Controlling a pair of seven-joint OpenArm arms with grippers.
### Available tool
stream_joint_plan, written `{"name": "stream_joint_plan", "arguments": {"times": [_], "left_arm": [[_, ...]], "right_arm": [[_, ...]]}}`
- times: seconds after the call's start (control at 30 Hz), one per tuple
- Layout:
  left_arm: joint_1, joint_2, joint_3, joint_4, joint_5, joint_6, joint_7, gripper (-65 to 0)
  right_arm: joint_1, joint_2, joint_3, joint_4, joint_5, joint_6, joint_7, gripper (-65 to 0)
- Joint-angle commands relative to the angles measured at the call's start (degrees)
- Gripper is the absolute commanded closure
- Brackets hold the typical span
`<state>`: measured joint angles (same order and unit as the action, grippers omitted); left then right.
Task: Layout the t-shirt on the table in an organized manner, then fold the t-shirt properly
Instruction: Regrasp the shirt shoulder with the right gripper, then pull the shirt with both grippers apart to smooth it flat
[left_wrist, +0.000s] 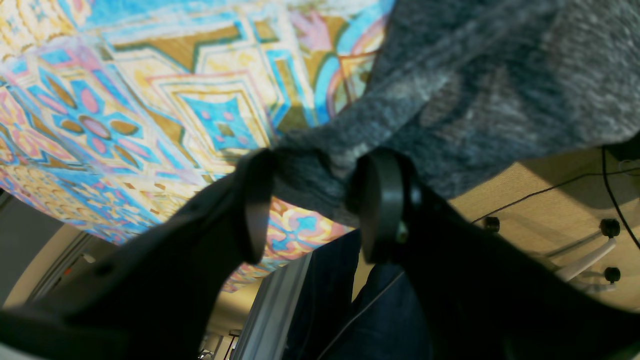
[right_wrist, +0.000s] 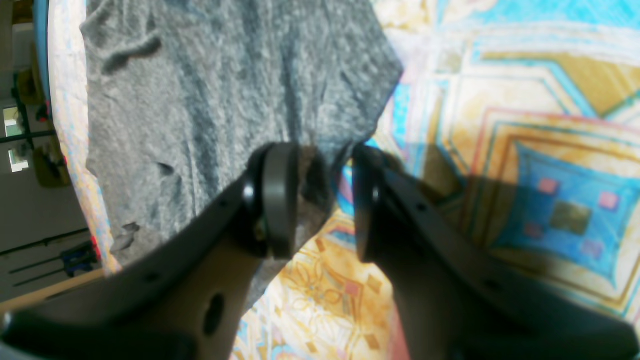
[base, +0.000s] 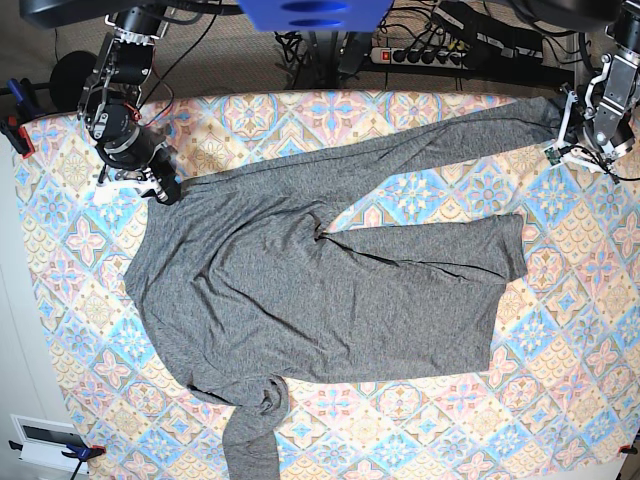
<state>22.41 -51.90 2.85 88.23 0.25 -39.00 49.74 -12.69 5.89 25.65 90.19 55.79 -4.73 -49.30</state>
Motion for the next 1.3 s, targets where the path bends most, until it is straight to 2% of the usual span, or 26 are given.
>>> {"name": "stream_joint_plan", "arguments": {"times": [0.0, 0.17, 0.23, 0.3, 0.4, 0.7, 0.8, 0.9, 1.27], "left_arm": [[0.8, -0.4, 0.3, -0.1, -1.4, -1.0, -0.3, -28.8], [0.7, -0.4, -0.2, 0.3, -2.1, -1.0, -0.5, -28.7], [0.7, 0.1, -2.9, 0.6, -2.2, -1.0, -2.0, -28.7], [0.7, 2.2, -6.8, 0.7, -2.9, -1.0, -2.7, -28.7], [0.7, 3.8, -12.0, 0.7, -4.3, -1.0, -2.9, -28.7], [-1.9, 5.6, -22.0, 0.8, -16.2, -1.0, -4.2, -28.7], [-1.8, 5.7, -24.7, 0.8, -18.9, -1.0, -4.2, -28.7], [-1.9, 5.7, -25.5, 0.8, -20.3, -1.0, -4.2, -28.7], [-2.0, 5.7, -25.5, 0.7, -20.2, -1.0, -4.2, -28.7]], "right_arm": [[0.2, 0.4, 0.1, 0.6, 0.3, 0.2, -0.5, -17.9], [0.2, 0.4, 0.1, 0.6, 0.3, 0.2, -0.3, -17.1], [0.2, 0.4, 0.1, 0.6, 0.3, 0.2, -0.2, -14.6], [0.2, 0.4, 0.1, 0.6, 0.3, 0.2, -0.2, -13.3], [0.2, 0.4, 0.1, 0.6, 0.3, 0.2, -0.2, -13.0], [0.2, 0.4, 0.1, 0.5, 0.3, 0.2, -0.1, -12.4], [0.2, 0.4, 0.1, 0.5, 0.3, 0.2, 0.0, -7.9], [0.2, 0.4, 0.1, 0.5, 0.3, 0.2, 0.0, 0.0], [0.2, 0.5, 0.4, -1.3, 0.2, 0.2, 0.0, 0.0]]}}
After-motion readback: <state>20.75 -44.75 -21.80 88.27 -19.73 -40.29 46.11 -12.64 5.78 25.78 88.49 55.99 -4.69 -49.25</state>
